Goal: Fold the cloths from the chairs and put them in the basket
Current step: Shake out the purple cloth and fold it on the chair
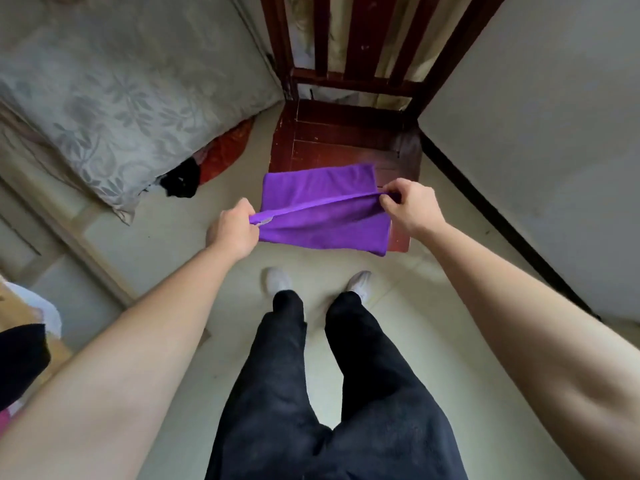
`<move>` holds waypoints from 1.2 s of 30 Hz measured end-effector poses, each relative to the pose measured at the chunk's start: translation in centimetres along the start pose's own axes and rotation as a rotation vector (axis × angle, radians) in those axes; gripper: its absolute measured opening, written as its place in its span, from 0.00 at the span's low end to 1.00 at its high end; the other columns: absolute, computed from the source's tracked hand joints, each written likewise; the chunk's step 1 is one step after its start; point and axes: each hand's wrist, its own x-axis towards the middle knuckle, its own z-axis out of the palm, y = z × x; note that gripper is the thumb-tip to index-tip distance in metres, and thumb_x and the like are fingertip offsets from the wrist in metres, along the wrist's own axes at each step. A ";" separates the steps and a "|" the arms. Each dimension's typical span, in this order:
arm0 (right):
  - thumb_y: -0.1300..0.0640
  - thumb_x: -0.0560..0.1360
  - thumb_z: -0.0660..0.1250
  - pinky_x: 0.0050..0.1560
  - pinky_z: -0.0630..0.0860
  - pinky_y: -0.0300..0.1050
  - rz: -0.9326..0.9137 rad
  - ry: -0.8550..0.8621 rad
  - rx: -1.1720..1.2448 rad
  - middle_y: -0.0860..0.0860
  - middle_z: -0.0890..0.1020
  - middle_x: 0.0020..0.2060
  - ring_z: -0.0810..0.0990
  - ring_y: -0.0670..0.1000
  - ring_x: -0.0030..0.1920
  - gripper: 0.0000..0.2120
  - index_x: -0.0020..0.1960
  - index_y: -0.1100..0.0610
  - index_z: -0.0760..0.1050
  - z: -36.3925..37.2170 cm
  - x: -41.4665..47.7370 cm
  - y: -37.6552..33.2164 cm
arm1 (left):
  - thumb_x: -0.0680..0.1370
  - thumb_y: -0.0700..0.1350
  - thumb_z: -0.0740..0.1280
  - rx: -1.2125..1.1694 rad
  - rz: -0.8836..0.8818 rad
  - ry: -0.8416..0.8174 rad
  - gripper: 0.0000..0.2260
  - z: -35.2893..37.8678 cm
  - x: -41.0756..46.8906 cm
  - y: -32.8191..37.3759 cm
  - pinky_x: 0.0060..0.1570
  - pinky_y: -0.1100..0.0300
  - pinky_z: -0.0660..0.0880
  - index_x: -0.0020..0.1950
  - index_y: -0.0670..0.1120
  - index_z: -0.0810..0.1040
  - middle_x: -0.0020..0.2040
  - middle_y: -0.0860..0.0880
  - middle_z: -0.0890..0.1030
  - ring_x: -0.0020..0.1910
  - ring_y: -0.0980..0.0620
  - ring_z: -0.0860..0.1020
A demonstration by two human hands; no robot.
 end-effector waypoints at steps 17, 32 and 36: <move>0.55 0.75 0.67 0.54 0.76 0.57 -0.032 -0.122 -0.332 0.59 0.70 0.65 0.78 0.66 0.55 0.24 0.70 0.51 0.71 11.4 14.6 3.4 | 0.75 0.42 0.66 0.006 0.187 -0.117 0.14 8.6 17.6 -1.2 0.52 0.50 0.71 0.60 0.44 0.72 0.62 0.42 0.72 0.55 0.38 0.76; 0.49 0.77 0.68 0.55 0.72 0.54 -0.079 -0.233 -0.512 0.61 0.79 0.58 0.77 0.63 0.59 0.17 0.58 0.60 0.71 4.9 11.3 2.1 | 0.72 0.43 0.68 0.064 0.305 -0.024 0.03 1.1 14.9 -0.1 0.46 0.51 0.73 0.42 0.50 0.76 0.47 0.43 0.80 0.50 0.39 0.77; 0.52 0.75 0.70 0.49 0.73 0.53 -0.086 -0.048 -0.305 0.60 0.80 0.52 0.79 0.63 0.53 0.13 0.54 0.57 0.73 -1.9 9.1 0.4 | 0.69 0.43 0.69 -0.018 0.403 0.079 0.04 -5.3 13.2 3.4 0.44 0.49 0.74 0.38 0.50 0.75 0.40 0.44 0.76 0.45 0.37 0.77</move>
